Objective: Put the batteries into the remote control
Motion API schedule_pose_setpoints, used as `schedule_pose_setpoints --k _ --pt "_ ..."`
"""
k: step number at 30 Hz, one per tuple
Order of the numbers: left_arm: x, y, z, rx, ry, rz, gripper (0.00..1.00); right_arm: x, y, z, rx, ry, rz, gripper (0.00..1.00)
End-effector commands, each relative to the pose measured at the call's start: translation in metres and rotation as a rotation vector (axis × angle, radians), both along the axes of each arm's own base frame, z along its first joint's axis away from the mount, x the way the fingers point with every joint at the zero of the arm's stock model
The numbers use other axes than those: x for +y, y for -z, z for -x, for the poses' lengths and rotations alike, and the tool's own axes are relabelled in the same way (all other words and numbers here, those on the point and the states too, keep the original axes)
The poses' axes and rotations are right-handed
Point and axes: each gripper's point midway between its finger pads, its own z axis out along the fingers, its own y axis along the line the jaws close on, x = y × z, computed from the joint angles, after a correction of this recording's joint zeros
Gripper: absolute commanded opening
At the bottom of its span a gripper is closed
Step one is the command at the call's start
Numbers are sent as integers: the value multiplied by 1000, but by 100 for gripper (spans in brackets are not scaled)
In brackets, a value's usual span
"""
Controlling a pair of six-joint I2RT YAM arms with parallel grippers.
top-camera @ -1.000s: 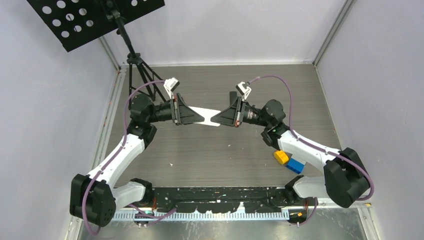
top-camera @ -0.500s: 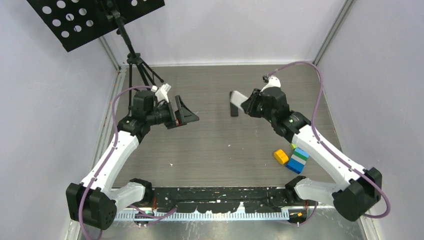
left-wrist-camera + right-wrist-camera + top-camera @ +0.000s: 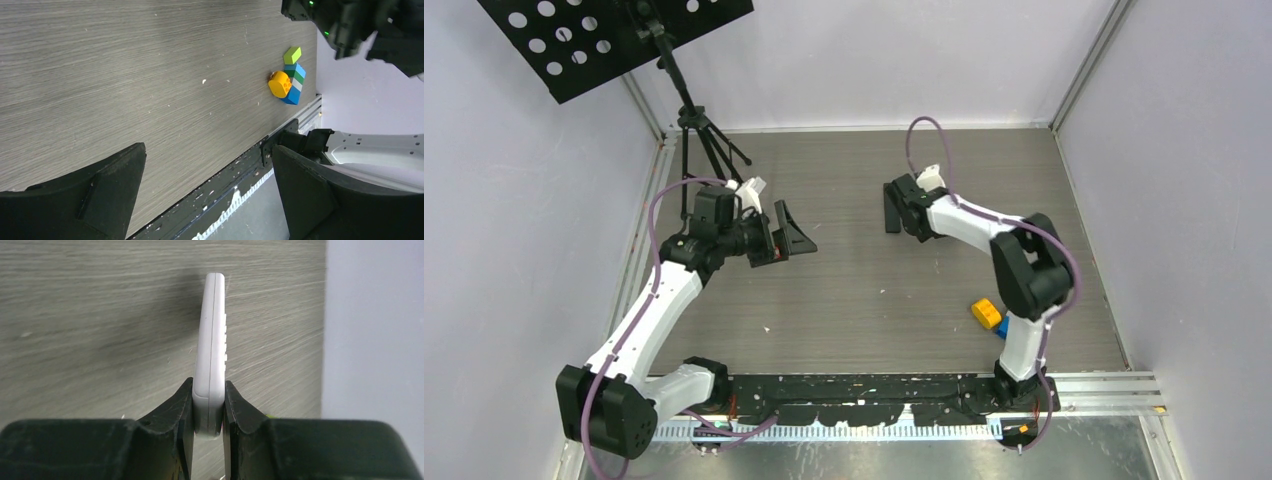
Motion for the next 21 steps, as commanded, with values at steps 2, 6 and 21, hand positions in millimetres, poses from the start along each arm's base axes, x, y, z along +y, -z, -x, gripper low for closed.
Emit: schedule_pose_setpoints --k 2,6,21 --pt "5 -12 -1 -67 4 -27 100 11 8 -22 29 -33 92 1" --pt "6 -12 -3 -69 3 -34 100 41 33 -22 96 -141 29 13" --pt "12 -14 -1 -74 -6 -69 100 77 76 14 300 -247 -181 52"
